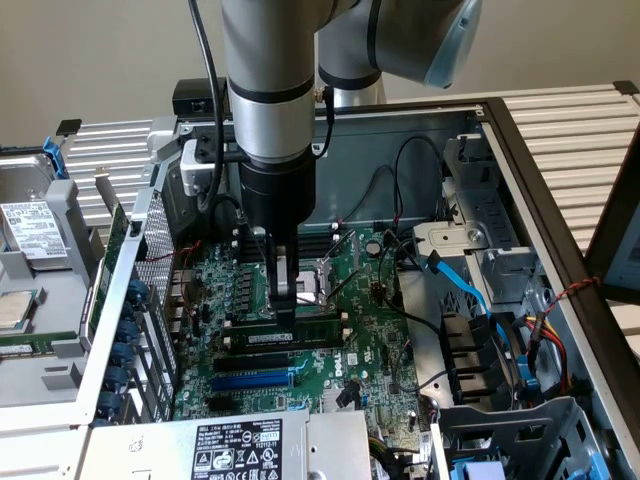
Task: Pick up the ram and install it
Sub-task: 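Press down the ram until it locks into place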
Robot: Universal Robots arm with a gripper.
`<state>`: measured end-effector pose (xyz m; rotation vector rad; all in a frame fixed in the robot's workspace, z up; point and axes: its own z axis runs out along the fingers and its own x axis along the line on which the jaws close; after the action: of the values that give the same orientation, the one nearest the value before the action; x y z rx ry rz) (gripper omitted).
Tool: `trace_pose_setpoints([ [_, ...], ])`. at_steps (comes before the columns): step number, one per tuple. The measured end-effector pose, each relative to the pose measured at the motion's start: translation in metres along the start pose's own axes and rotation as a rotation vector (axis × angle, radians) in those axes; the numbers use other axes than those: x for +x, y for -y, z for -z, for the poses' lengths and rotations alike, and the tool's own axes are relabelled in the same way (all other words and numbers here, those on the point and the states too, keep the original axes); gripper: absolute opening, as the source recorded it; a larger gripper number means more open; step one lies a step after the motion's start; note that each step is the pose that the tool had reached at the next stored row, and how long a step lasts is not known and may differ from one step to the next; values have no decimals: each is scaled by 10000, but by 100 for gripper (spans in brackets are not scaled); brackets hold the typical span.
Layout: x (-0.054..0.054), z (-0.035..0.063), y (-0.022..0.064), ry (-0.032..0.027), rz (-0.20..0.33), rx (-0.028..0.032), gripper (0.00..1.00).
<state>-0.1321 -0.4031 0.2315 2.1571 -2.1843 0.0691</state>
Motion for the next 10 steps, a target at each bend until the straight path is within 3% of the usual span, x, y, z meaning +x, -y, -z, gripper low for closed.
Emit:
trace_pose_setpoints([
  [10, 2, -25, 0, 0, -2, 0, 11],
])
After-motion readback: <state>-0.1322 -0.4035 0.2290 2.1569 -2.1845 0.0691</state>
